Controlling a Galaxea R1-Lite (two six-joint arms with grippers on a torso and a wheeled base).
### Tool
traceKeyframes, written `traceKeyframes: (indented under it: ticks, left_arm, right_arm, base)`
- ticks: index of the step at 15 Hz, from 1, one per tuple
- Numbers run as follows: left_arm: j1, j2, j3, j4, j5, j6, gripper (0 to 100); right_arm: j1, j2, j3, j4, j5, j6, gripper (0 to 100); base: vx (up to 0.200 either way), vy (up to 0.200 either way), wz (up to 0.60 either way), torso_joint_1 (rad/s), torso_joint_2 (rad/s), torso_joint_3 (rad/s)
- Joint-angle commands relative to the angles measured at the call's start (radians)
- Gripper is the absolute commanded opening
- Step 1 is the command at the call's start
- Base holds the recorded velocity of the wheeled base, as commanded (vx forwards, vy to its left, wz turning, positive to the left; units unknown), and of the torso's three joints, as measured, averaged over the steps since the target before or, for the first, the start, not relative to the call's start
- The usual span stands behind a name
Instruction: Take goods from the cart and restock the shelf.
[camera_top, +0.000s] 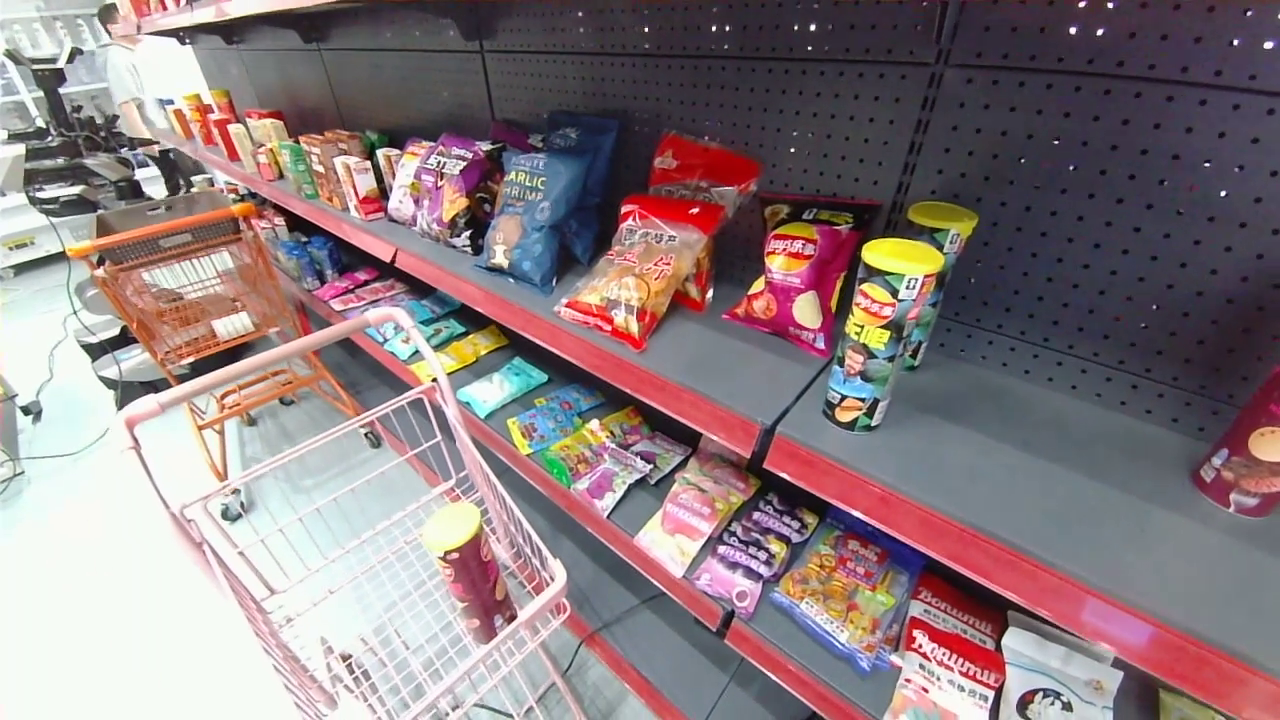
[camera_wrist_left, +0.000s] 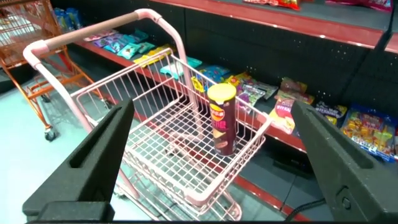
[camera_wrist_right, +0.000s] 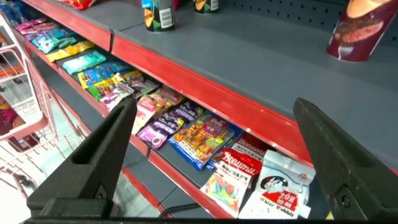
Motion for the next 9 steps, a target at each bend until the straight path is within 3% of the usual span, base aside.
traceKeyframes:
  ticks: [1, 9]
  left_arm:
    - [0.001, 0.0, 0.0, 0.0, 0.0, 0.0, 100]
    - [0.001, 0.0, 0.0, 0.0, 0.0, 0.0, 100]
  right_arm:
    - [0.0, 0.001, 0.0, 0.0, 0.001, 0.0, 100]
    - [0.0, 0.001, 0.0, 0.0, 0.001, 0.0, 100]
  base:
    - [0.0, 0.0, 0.0, -0.149, 0.34, 0.188]
    - [0.0, 0.0, 0.0, -0.146, 0.35, 0.202]
